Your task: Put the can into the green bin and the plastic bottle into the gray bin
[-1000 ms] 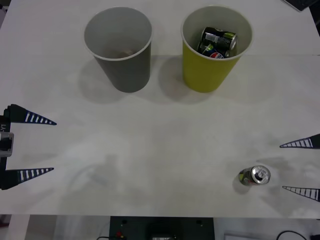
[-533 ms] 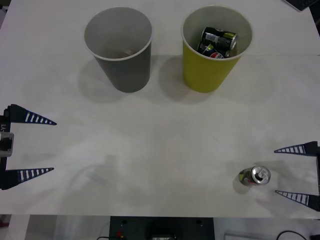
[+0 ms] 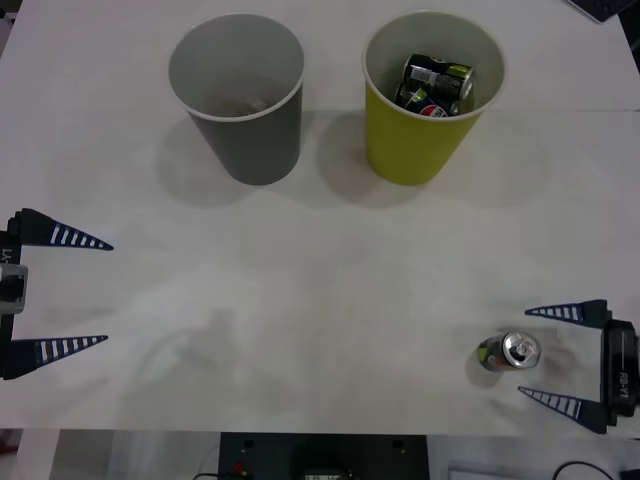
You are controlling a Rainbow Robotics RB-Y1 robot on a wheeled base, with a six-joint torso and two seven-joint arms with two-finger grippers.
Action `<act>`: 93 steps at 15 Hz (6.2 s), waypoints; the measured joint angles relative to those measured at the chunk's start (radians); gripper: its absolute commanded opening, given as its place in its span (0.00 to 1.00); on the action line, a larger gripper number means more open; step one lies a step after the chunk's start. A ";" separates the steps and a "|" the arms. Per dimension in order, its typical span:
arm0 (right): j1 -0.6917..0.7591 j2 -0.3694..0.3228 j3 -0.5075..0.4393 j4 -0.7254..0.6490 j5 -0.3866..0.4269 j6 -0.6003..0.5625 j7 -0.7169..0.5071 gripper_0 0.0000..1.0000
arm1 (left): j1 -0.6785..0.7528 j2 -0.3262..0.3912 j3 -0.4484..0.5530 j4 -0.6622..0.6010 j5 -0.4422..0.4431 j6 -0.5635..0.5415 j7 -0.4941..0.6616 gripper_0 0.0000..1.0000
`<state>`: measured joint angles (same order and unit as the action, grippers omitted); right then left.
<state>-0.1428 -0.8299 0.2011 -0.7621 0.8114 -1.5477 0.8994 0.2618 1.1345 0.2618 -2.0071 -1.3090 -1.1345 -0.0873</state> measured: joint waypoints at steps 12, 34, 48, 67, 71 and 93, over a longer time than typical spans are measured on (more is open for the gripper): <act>0.000 0.147 -0.006 0.090 -0.020 0.012 0.018 1.00 | 0.000 0.000 0.000 0.000 0.000 0.000 0.000 1.00; 0.003 0.167 -0.024 0.013 -0.021 0.008 -0.016 0.00 | 0.000 0.000 0.000 0.000 0.000 0.000 0.000 1.00; 0.168 0.090 -0.388 -0.775 0.534 0.118 -0.759 0.00 | 0.000 0.000 0.000 0.000 0.000 0.000 0.000 1.00; -0.017 -0.150 -0.355 -1.402 0.803 0.215 -2.216 0.00 | 0.000 0.000 0.000 0.000 0.000 0.000 0.000 1.00; -0.167 -0.211 -0.285 -1.336 0.796 0.209 -2.258 0.00 | 0.000 0.000 0.000 0.000 0.000 0.000 0.000 1.00; -1.171 0.000 0.290 -0.397 1.000 0.149 -2.203 0.00 | 0.000 0.000 0.000 0.000 0.000 0.000 0.000 1.00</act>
<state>-1.3134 -0.8299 0.4910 -1.1589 1.8111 -1.3985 -1.3039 0.2618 1.1345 0.2618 -2.0071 -1.3090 -1.1345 -0.0873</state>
